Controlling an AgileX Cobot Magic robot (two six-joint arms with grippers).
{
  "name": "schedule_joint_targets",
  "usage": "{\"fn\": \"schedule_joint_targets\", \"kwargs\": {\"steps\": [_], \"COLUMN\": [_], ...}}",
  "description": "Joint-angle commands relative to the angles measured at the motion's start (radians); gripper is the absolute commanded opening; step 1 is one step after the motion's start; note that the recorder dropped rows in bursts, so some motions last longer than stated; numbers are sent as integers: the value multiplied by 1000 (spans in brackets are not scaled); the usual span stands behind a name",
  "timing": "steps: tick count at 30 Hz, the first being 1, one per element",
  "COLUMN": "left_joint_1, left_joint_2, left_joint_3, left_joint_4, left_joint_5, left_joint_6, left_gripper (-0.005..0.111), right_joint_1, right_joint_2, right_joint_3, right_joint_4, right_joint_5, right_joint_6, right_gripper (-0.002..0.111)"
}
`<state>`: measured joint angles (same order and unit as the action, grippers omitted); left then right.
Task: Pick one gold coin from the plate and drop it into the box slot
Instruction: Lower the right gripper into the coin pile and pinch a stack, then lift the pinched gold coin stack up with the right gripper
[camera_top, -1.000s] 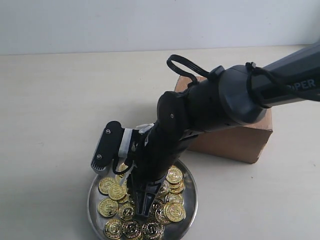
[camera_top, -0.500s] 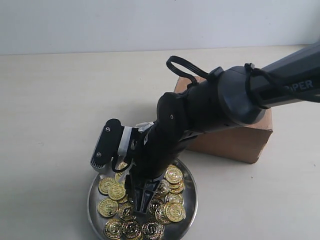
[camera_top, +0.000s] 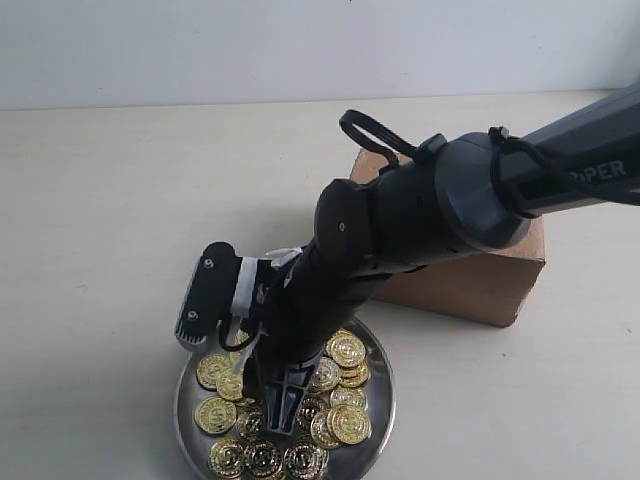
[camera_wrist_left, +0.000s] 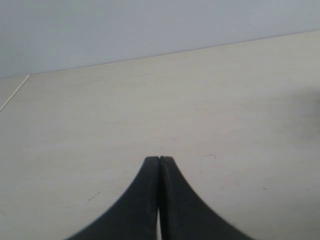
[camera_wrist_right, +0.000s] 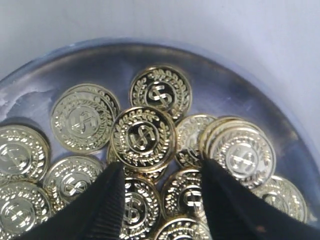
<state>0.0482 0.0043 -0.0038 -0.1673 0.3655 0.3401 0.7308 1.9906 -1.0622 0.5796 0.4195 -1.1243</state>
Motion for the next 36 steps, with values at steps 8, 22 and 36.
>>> {"fn": "schedule_joint_targets", "kwargs": {"steps": [8, 22, 36], "left_joint_1": [-2, -2, -2], "left_joint_2": [-4, -4, -4], "left_joint_3": [4, 4, 4], "left_joint_4": [1, 1, 1], "left_joint_5": [-7, -7, -7], "left_joint_6": [-4, -4, -4], "left_gripper": [0, 0, 0], "right_joint_1": [2, 2, 2], "right_joint_2": [-1, 23, 53], "right_joint_3": [-3, -3, -3], "right_joint_4": [102, 183, 277], "right_joint_5": [-1, -7, -28], "right_joint_6": [-249, -327, -372], "right_gripper": [47, 47, 46]}}
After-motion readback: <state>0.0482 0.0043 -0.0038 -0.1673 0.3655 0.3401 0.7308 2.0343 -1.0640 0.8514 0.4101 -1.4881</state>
